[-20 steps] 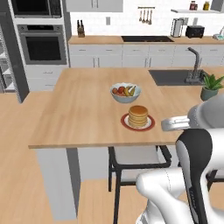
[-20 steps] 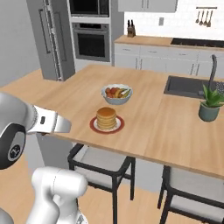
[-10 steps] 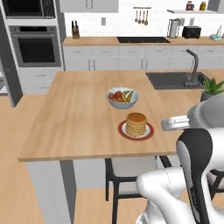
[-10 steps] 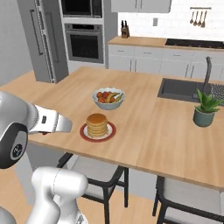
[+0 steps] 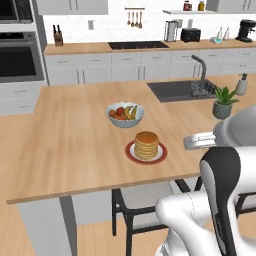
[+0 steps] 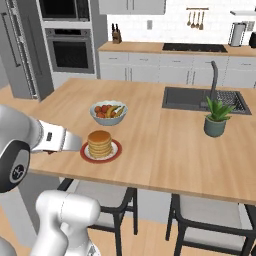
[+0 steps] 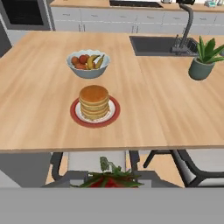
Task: Take the strawberry from the fridge and place it on top of the pancake, located on the dining counter.
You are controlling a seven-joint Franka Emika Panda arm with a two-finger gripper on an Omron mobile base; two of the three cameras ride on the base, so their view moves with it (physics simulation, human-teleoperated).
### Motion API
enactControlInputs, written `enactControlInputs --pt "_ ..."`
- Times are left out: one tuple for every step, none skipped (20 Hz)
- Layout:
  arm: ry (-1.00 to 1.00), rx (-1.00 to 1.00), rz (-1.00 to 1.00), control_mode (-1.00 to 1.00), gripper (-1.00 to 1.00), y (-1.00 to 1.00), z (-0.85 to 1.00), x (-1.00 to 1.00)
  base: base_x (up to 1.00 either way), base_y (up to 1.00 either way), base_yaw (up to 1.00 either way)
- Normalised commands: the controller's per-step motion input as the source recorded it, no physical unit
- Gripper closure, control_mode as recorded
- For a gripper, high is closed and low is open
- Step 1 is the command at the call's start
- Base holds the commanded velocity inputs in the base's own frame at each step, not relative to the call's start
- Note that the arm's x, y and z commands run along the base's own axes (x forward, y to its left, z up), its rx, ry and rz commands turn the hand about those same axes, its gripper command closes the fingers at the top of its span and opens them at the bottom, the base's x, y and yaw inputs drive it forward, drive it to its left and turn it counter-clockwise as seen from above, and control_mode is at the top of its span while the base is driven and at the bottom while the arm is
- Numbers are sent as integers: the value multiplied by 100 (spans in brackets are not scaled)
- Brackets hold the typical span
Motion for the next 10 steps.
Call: enactControlInputs --pt "13 0 -3 -100 100 0 0 92 0 0 0" --pt "14 0 0 -100 100 0 0 100 0 0 0" --pt "10 0 0 -100 100 7 0 95 0 0 0" --pt "5 0 0 -100 100 0 0 91 0 0 0" --pt "0 0 0 -100 100 14 -6 81 0 0 0" --pt "0 -3 0 -100 100 27 -11 80 0 0 0" --pt "0 -2 0 -100 100 36 -19 78 0 0 0" --pt "0 0 0 -100 100 26 -26 75 0 0 0" --pt "0 0 0 -100 100 34 -34 71 0 0 0" --pt "0 0 0 -100 100 58 -40 70 0 0 0"
